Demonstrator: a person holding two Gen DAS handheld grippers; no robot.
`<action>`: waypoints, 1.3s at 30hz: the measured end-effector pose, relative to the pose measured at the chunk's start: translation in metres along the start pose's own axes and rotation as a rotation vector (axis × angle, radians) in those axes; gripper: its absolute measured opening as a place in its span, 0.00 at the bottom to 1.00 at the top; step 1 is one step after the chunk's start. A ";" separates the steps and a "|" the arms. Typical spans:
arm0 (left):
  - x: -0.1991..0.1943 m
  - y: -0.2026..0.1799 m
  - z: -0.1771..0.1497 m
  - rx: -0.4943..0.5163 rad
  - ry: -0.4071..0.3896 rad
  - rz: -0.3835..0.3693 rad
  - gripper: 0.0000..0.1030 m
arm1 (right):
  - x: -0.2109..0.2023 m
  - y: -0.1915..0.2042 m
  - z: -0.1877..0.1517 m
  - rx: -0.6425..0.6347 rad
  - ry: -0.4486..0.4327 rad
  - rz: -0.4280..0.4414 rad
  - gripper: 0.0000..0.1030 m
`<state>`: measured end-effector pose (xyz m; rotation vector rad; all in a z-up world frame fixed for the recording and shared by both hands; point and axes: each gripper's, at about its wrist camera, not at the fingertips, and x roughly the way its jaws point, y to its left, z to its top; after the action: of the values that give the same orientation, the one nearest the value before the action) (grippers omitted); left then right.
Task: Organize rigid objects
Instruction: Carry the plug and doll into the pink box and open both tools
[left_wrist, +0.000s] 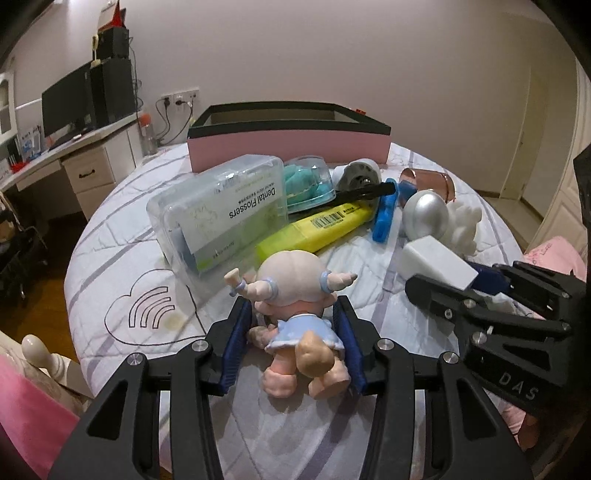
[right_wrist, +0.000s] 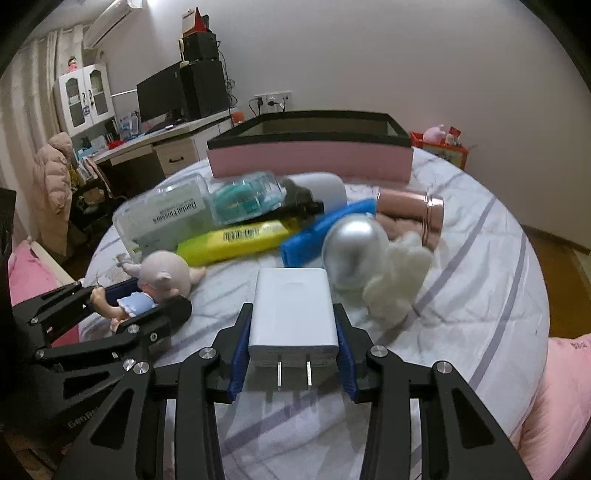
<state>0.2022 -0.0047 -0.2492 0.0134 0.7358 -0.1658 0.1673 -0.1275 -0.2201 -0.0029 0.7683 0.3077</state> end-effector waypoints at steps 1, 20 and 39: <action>-0.001 -0.001 0.001 0.002 -0.005 0.006 0.45 | 0.000 0.000 -0.001 0.000 0.000 0.001 0.40; -0.058 -0.006 0.061 0.023 -0.212 0.052 0.45 | -0.047 0.002 0.043 -0.005 -0.179 0.009 0.40; -0.119 -0.006 0.138 0.013 -0.489 0.145 0.45 | -0.114 0.022 0.126 -0.046 -0.477 -0.040 0.40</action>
<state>0.2064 -0.0029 -0.0665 0.0376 0.2437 -0.0309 0.1702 -0.1233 -0.0488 0.0117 0.2880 0.2730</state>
